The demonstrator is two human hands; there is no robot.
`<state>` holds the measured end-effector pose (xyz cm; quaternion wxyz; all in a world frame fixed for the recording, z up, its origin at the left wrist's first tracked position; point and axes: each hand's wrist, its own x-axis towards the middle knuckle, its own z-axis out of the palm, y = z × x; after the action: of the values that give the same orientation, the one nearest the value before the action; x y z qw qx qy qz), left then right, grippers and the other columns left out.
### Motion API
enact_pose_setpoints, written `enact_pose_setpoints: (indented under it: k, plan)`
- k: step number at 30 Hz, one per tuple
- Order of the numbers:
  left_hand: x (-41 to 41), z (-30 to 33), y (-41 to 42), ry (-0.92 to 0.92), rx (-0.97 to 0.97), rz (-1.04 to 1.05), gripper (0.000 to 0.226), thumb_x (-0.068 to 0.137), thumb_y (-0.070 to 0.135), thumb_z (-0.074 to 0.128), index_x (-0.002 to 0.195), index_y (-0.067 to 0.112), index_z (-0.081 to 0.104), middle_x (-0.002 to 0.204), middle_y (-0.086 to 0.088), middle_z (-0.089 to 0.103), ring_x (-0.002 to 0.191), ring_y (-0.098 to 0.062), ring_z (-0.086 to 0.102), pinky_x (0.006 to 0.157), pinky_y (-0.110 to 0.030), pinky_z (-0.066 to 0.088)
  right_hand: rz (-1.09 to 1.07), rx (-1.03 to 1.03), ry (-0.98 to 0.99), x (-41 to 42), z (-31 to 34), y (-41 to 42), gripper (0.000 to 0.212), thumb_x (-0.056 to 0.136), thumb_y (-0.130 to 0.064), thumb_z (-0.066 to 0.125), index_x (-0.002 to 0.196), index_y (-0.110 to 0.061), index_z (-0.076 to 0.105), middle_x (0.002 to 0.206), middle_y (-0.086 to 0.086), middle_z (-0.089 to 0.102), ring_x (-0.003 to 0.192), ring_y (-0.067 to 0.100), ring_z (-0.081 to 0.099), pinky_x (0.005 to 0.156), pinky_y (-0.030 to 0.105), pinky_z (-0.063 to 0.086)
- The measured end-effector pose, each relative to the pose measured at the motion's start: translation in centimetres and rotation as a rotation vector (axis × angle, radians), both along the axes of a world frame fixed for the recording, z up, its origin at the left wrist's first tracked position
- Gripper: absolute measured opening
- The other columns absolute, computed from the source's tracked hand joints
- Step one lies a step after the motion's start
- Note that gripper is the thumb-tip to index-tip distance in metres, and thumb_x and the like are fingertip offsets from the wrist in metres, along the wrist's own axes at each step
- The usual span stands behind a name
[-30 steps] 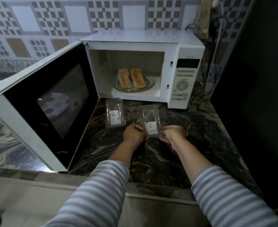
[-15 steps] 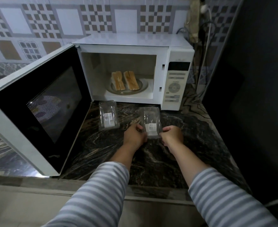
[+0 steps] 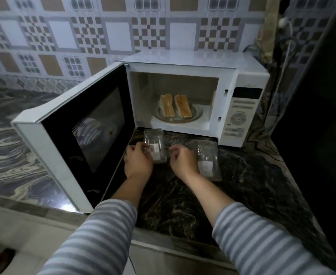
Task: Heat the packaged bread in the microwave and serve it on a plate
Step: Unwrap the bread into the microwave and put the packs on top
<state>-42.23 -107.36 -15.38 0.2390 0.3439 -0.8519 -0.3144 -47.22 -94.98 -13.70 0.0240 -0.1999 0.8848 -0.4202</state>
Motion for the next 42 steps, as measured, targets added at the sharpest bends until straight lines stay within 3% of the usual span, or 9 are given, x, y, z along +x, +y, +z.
enact_pose_setpoints:
  k: [6, 10, 15, 20, 26, 29, 32, 38, 42]
  plan:
    - [-0.7, -1.6, -2.3, -0.095, 0.212, -0.047, 0.035, 0.091, 0.031, 0.057, 0.126, 0.028, 0.055, 0.123, -0.007, 0.062, 0.111, -0.028, 0.059, 0.094, -0.035, 0.047, -0.067, -0.112, -0.297, -1.8, -1.9, -3.1, 0.025, 0.091, -0.011, 0.057, 0.116, -0.009, 0.06, 0.103, 0.007, 0.063, 0.103, 0.026, 0.06, 0.081, 0.023, 0.041]
    - [-1.4, -2.1, -2.2, -0.06, 0.348, -0.043, 0.037, 0.088, 0.027, 0.063, 0.125, 0.027, 0.058, 0.115, -0.005, 0.066, 0.102, -0.026, 0.064, 0.09, -0.038, 0.053, -0.139, -0.255, -0.448, -2.4, -3.1, -4.3, 0.01, 0.086, -0.003, 0.061, 0.092, -0.012, 0.062, 0.079, 0.009, 0.062, 0.075, 0.033, 0.066, 0.08, 0.051, 0.056]
    - [-1.0, -2.7, -1.6, 0.055, 0.61, 0.044, 0.029, 0.075, 0.003, 0.07, 0.099, 0.019, 0.067, 0.087, -0.004, 0.069, 0.074, -0.021, 0.067, 0.074, -0.041, 0.06, -0.24, -0.416, -0.599, -2.0, -3.1, -3.4, 0.031, 0.08, 0.012, 0.058, 0.093, -0.016, 0.058, 0.074, 0.008, 0.061, 0.054, 0.017, 0.057, 0.047, 0.026, 0.053]
    - [0.1, -2.8, -0.7, 0.115, 0.708, 0.041, 0.032, 0.077, -0.008, 0.068, 0.1, 0.015, 0.063, 0.088, -0.006, 0.065, 0.077, -0.024, 0.066, 0.055, -0.026, 0.059, -0.295, -0.366, -0.588, -0.8, -3.7, -2.2, 0.042, 0.069, 0.019, 0.063, 0.073, -0.022, 0.054, 0.095, 0.016, 0.067, 0.083, 0.033, 0.068, 0.071, 0.046, 0.06]
    - [1.3, -2.6, 0.4, -0.043, 0.574, -0.016, 0.037, 0.067, 0.0, 0.076, 0.098, 0.018, 0.065, 0.083, -0.003, 0.069, 0.082, -0.022, 0.069, 0.079, -0.038, 0.059, -0.313, -0.308, -0.549, 0.9, -3.2, -0.5, 0.032, 0.077, 0.016, 0.061, 0.081, -0.015, 0.061, 0.114, 0.017, 0.064, 0.084, 0.034, 0.068, 0.07, 0.043, 0.06]
    - [2.5, -2.3, 0.8, -0.148, 0.424, -0.101, 0.028, 0.075, 0.019, 0.07, 0.098, 0.032, 0.059, 0.094, -0.001, 0.071, 0.087, -0.021, 0.068, 0.082, -0.039, 0.057, -0.28, -0.212, -0.484, 2.0, -2.8, 0.2, 0.026, 0.086, 0.005, 0.058, 0.109, -0.005, 0.063, 0.103, 0.019, 0.067, 0.078, 0.031, 0.068, 0.073, 0.043, 0.06]
    - [3.1, -1.8, 1.4, -0.239, 0.212, -0.163, 0.034, 0.086, 0.034, 0.06, 0.119, 0.025, 0.055, 0.115, -0.006, 0.062, 0.104, -0.025, 0.06, 0.091, -0.04, 0.05, -0.186, 0.023, -0.321, 2.9, -1.6, 1.4, 0.019, 0.092, -0.008, 0.051, 0.104, -0.005, 0.066, 0.103, 0.015, 0.068, 0.094, 0.034, 0.066, 0.085, 0.042, 0.056]
    - [2.4, -0.5, 3.9, -0.115, -0.039, -0.133, 0.06, 0.093, 0.038, 0.051, 0.146, 0.03, 0.024, 0.143, -0.011, 0.032, 0.128, -0.035, 0.038, 0.099, -0.046, 0.039, -0.286, 0.104, 0.345, 1.5, 0.2, 4.8, 0.026, 0.087, -0.015, 0.056, 0.111, -0.018, 0.065, 0.112, 0.008, 0.061, 0.107, 0.03, 0.054, 0.084, 0.035, 0.045]
    - [0.4, -0.4, 4.5, -0.044, -0.114, -0.183, 0.061, 0.093, 0.039, 0.05, 0.147, 0.035, 0.024, 0.153, -0.007, 0.017, 0.135, -0.034, 0.028, 0.105, -0.047, 0.035, -0.313, 0.17, 0.289, -1.4, -0.8, 6.5, 0.056, 0.087, -0.036, 0.062, 0.139, -0.027, 0.043, 0.142, 0.012, 0.039, 0.127, 0.033, 0.038, 0.099, 0.041, 0.039]
